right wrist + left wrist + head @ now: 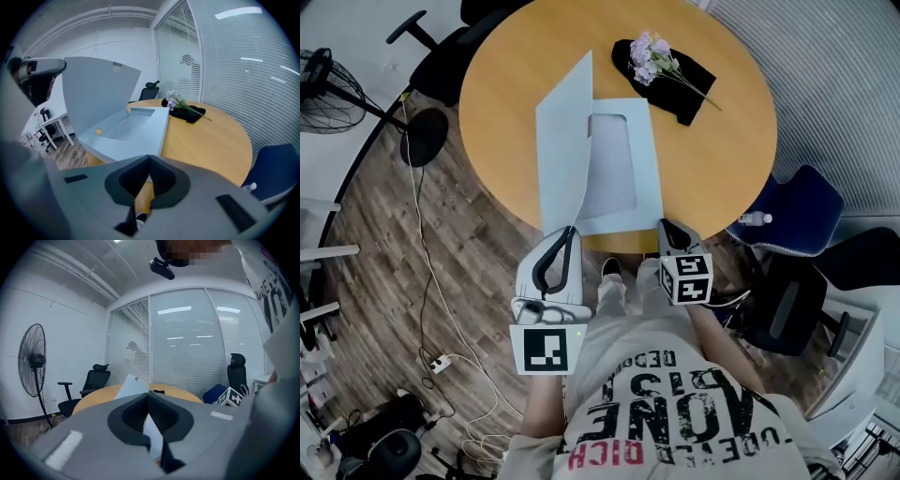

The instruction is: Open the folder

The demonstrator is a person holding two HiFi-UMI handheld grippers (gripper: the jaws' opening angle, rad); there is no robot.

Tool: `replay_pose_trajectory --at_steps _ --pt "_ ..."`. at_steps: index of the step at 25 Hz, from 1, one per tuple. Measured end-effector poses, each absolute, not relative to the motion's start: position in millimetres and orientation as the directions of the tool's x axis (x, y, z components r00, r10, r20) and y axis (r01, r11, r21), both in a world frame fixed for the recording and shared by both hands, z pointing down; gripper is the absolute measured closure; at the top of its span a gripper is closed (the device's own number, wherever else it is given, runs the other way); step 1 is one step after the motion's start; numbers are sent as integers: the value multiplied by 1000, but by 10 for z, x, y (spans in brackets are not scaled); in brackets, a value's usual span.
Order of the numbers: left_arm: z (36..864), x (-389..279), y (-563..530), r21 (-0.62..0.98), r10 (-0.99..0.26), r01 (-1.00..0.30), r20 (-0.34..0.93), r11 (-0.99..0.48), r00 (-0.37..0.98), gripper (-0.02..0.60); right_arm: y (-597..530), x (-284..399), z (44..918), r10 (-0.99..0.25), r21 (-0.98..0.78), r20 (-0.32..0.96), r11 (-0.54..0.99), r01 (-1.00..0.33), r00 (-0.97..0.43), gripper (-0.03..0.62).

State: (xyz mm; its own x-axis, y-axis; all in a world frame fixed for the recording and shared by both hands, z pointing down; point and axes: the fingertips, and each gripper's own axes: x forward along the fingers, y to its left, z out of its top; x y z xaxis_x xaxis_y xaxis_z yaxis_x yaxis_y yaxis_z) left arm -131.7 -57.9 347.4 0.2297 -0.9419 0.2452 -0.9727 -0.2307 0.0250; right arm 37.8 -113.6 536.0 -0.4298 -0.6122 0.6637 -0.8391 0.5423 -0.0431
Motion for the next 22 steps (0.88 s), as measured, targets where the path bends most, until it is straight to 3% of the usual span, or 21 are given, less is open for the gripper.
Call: replay_pose_trajectory --at_steps 8,22 --pt "3351 -1676 -500 88 -978 -987 151 -134 147 569 -1132 384 5357 -612 -37 668 541 -840 -424 582" --pt "3530 -2687 -161 208 -975 -962 175 176 -141 566 -1150 379 5346 -619 -36 676 515 -856 -401 582"
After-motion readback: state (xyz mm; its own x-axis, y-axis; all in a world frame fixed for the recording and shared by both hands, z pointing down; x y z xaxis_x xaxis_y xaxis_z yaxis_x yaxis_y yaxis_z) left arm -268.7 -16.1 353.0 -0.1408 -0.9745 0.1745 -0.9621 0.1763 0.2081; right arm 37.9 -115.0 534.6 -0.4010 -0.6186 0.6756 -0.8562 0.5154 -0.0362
